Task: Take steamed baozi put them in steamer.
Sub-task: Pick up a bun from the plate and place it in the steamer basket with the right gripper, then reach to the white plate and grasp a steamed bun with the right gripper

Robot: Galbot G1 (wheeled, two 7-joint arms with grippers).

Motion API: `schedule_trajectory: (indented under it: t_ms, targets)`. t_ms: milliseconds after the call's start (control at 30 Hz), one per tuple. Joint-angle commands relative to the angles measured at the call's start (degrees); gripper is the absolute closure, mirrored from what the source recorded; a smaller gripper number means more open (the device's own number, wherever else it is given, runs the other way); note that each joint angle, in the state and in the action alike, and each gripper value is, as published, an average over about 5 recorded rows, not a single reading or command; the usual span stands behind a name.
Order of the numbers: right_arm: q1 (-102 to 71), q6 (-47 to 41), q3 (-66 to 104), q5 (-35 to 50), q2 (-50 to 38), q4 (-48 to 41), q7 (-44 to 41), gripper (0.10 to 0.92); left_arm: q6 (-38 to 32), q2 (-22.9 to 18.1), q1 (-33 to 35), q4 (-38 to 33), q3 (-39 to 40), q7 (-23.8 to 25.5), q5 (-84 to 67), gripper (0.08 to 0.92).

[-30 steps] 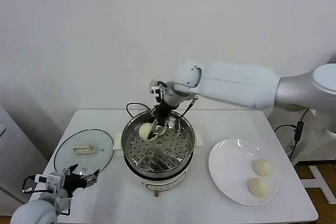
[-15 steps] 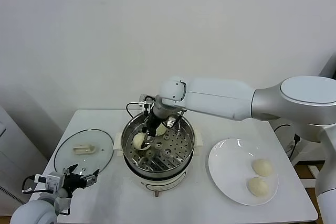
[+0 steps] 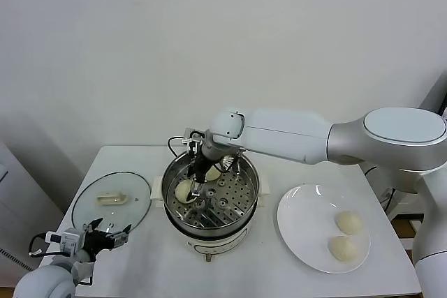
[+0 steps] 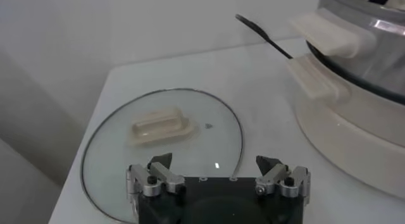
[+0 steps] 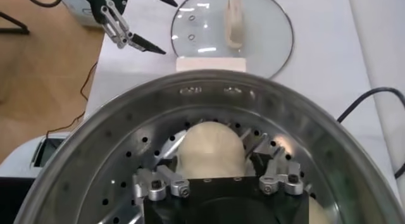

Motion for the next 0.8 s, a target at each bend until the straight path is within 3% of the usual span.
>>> schedule_trajectory:
  t_ms: [33,400,800]
  targets:
    - [6.4,0.8,-0.4,-3.3,-5.3,3.4,-5.1,0.205,0.1,0.1,0.0,-0.2,-0.1,0.0,0.0,0.177]
    - [19.6,9.3,-8.3,-15.2,-27.1,12.4,-19.9,0.203,0.2,-0.5,0.2,-1.0,-0.8,-0.1,-0.4,0.177]
    - [14.4,15.0,-9.9,-26.9,-44.3,16.2,-23.4,0.203,0.3,0.1,0.4,-1.1,-1.2,-0.1,-0.6,0.177]
